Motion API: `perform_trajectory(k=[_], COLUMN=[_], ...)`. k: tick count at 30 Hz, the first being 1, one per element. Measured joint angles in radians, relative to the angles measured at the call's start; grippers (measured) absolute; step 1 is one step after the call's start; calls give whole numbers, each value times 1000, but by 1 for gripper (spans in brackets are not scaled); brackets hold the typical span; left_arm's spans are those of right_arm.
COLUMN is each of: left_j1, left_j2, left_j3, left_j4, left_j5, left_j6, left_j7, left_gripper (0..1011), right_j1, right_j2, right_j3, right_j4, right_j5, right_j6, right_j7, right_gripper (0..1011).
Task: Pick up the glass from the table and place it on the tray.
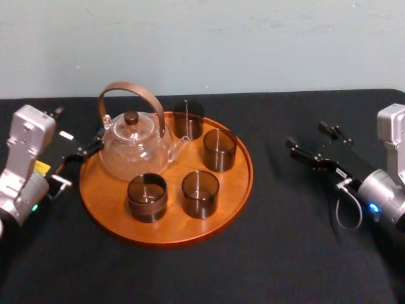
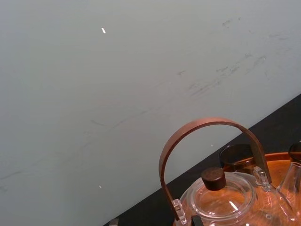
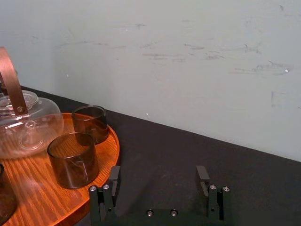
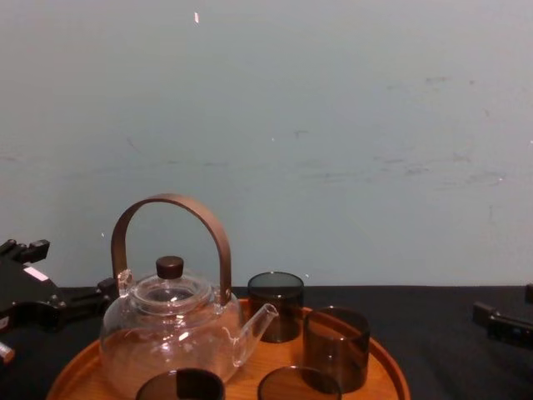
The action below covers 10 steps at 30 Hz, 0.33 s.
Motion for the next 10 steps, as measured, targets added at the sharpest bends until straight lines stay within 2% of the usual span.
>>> perform_trajectory(k=[10], left_j1=[0], left_j2=[0], left_j3=[0], left_j4=[0], left_j5=[0], left_j6=[0], left_j7=[0], left_gripper=[1001], right_j1=[2], right_j2=[1], right_j3=[-3], right_j4=[1], right_j5=[1], right_j6=[0], right_j7=[5], right_gripper=[1003])
